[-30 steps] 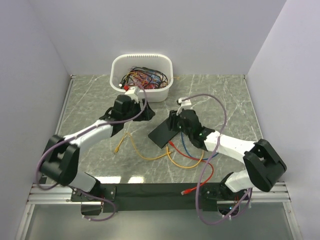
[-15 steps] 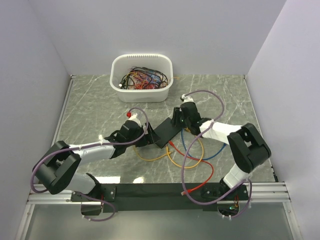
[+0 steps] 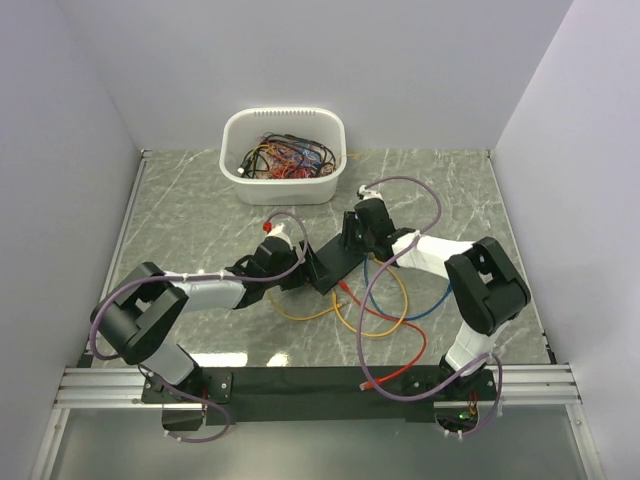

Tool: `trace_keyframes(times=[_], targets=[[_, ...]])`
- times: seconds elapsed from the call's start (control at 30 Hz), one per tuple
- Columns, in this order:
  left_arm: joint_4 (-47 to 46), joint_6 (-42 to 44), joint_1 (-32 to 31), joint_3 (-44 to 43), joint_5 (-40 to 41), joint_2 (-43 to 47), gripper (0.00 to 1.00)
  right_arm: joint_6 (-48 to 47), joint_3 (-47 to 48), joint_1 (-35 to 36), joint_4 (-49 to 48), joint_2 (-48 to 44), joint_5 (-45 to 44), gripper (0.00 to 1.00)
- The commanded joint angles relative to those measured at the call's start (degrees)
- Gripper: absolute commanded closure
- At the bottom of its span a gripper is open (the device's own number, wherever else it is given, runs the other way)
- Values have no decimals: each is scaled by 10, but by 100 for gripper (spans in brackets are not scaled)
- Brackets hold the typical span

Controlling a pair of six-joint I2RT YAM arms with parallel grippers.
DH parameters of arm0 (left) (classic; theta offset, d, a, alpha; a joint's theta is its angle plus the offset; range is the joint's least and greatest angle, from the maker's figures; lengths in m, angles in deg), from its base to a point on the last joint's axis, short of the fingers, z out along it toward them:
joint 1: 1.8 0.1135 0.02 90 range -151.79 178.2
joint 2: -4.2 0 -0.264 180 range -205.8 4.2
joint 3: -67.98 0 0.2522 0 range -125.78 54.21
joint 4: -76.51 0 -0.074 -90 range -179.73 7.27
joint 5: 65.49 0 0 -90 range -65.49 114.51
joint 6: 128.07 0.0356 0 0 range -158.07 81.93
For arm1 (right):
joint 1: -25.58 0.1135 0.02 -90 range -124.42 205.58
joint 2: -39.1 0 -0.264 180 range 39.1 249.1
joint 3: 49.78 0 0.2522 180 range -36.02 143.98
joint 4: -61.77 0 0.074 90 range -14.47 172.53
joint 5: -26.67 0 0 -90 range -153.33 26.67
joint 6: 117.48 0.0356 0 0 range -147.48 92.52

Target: Insert the plug into the switch port

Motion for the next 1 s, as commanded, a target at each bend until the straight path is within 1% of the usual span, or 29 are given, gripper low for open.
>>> trace_keyframes(times=[0.0, 0.1, 0.3, 0.37, 0.5, 0.53, 0.57, 0.7, 0.97], targets=[[-23, 1, -4, -26, 7, -10, 15, 5, 31, -6, 37, 28, -32, 49], [-21, 2, -4, -30, 11, -10, 15, 10, 37, -11, 37, 37, -38, 49], [4, 21, -3, -48, 23, -18, 15, 18, 23, -13, 30, 30, 20, 49], [15, 28, -3, -61, 29, -23, 14, 21, 18, -13, 24, 29, 68, 49], [15, 42, 0, -69, 29, -29, 13, 30, 7, -12, -12, 32, 137, 49], [17, 42, 2, -71, 29, -30, 14, 35, 7, -11, -17, 35, 147, 49], [19, 43, 4, -73, 46, -31, 13, 38, 5, -11, -22, 37, 157, 49], [20, 46, 15, -83, 52, -36, 13, 50, 11, -5, -49, 47, 200, 50], [43, 59, 35, -116, 72, -48, 13, 49, 74, 29, -44, 89, 215, 50]])
